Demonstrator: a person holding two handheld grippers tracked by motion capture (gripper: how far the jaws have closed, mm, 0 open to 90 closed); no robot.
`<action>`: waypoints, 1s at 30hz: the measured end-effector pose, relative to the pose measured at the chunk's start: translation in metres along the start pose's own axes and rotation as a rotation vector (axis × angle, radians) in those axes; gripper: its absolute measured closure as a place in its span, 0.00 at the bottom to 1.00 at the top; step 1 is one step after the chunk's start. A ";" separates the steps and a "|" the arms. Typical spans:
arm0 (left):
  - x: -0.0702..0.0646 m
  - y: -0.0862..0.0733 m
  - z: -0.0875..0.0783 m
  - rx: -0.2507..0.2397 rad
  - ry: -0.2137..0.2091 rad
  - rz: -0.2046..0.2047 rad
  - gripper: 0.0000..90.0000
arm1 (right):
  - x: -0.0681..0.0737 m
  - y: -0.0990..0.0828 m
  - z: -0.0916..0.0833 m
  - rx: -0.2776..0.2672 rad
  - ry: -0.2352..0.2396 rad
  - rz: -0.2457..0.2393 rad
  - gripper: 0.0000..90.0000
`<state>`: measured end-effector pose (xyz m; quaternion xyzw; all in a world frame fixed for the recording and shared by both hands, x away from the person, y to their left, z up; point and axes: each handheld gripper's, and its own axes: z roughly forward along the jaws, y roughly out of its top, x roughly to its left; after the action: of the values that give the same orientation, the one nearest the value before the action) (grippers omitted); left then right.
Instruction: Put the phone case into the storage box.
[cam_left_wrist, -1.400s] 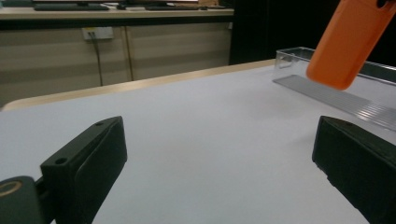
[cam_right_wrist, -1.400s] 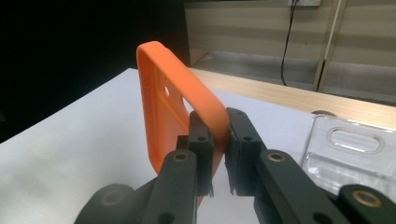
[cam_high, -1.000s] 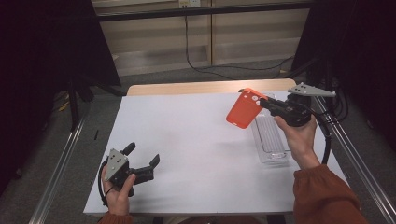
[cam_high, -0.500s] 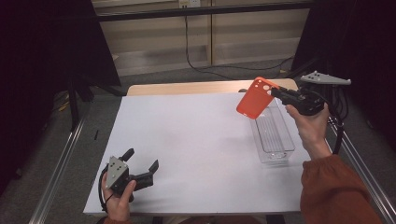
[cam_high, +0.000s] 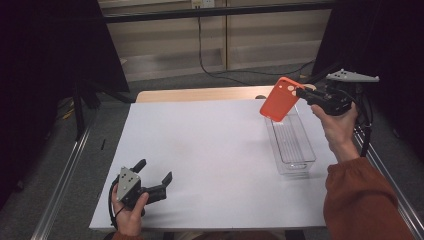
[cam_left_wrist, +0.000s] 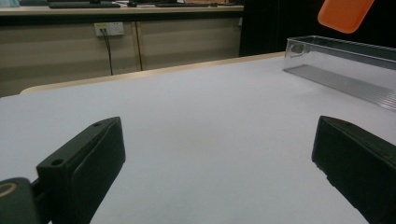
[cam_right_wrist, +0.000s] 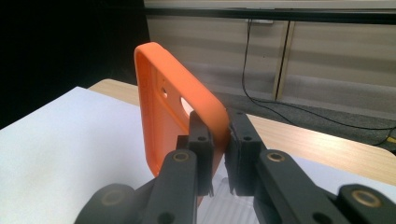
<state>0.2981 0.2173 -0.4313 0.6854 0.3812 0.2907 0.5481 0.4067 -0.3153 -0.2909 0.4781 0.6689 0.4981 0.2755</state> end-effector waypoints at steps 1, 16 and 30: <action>0.001 0.000 0.000 0.001 0.003 0.002 0.03 | -0.001 0.000 0.000 0.002 -0.003 0.002 0.91; 0.001 0.000 0.001 0.010 -0.012 0.002 0.03 | -0.023 0.000 0.015 0.042 -0.061 -0.027 0.91; -0.001 0.003 0.001 0.003 -0.022 -0.008 0.03 | -0.035 -0.008 0.035 0.084 -0.096 -0.064 0.91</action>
<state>0.2994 0.2160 -0.4290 0.6877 0.3783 0.2802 0.5526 0.4469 -0.3340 -0.3149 0.4908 0.6902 0.4372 0.3027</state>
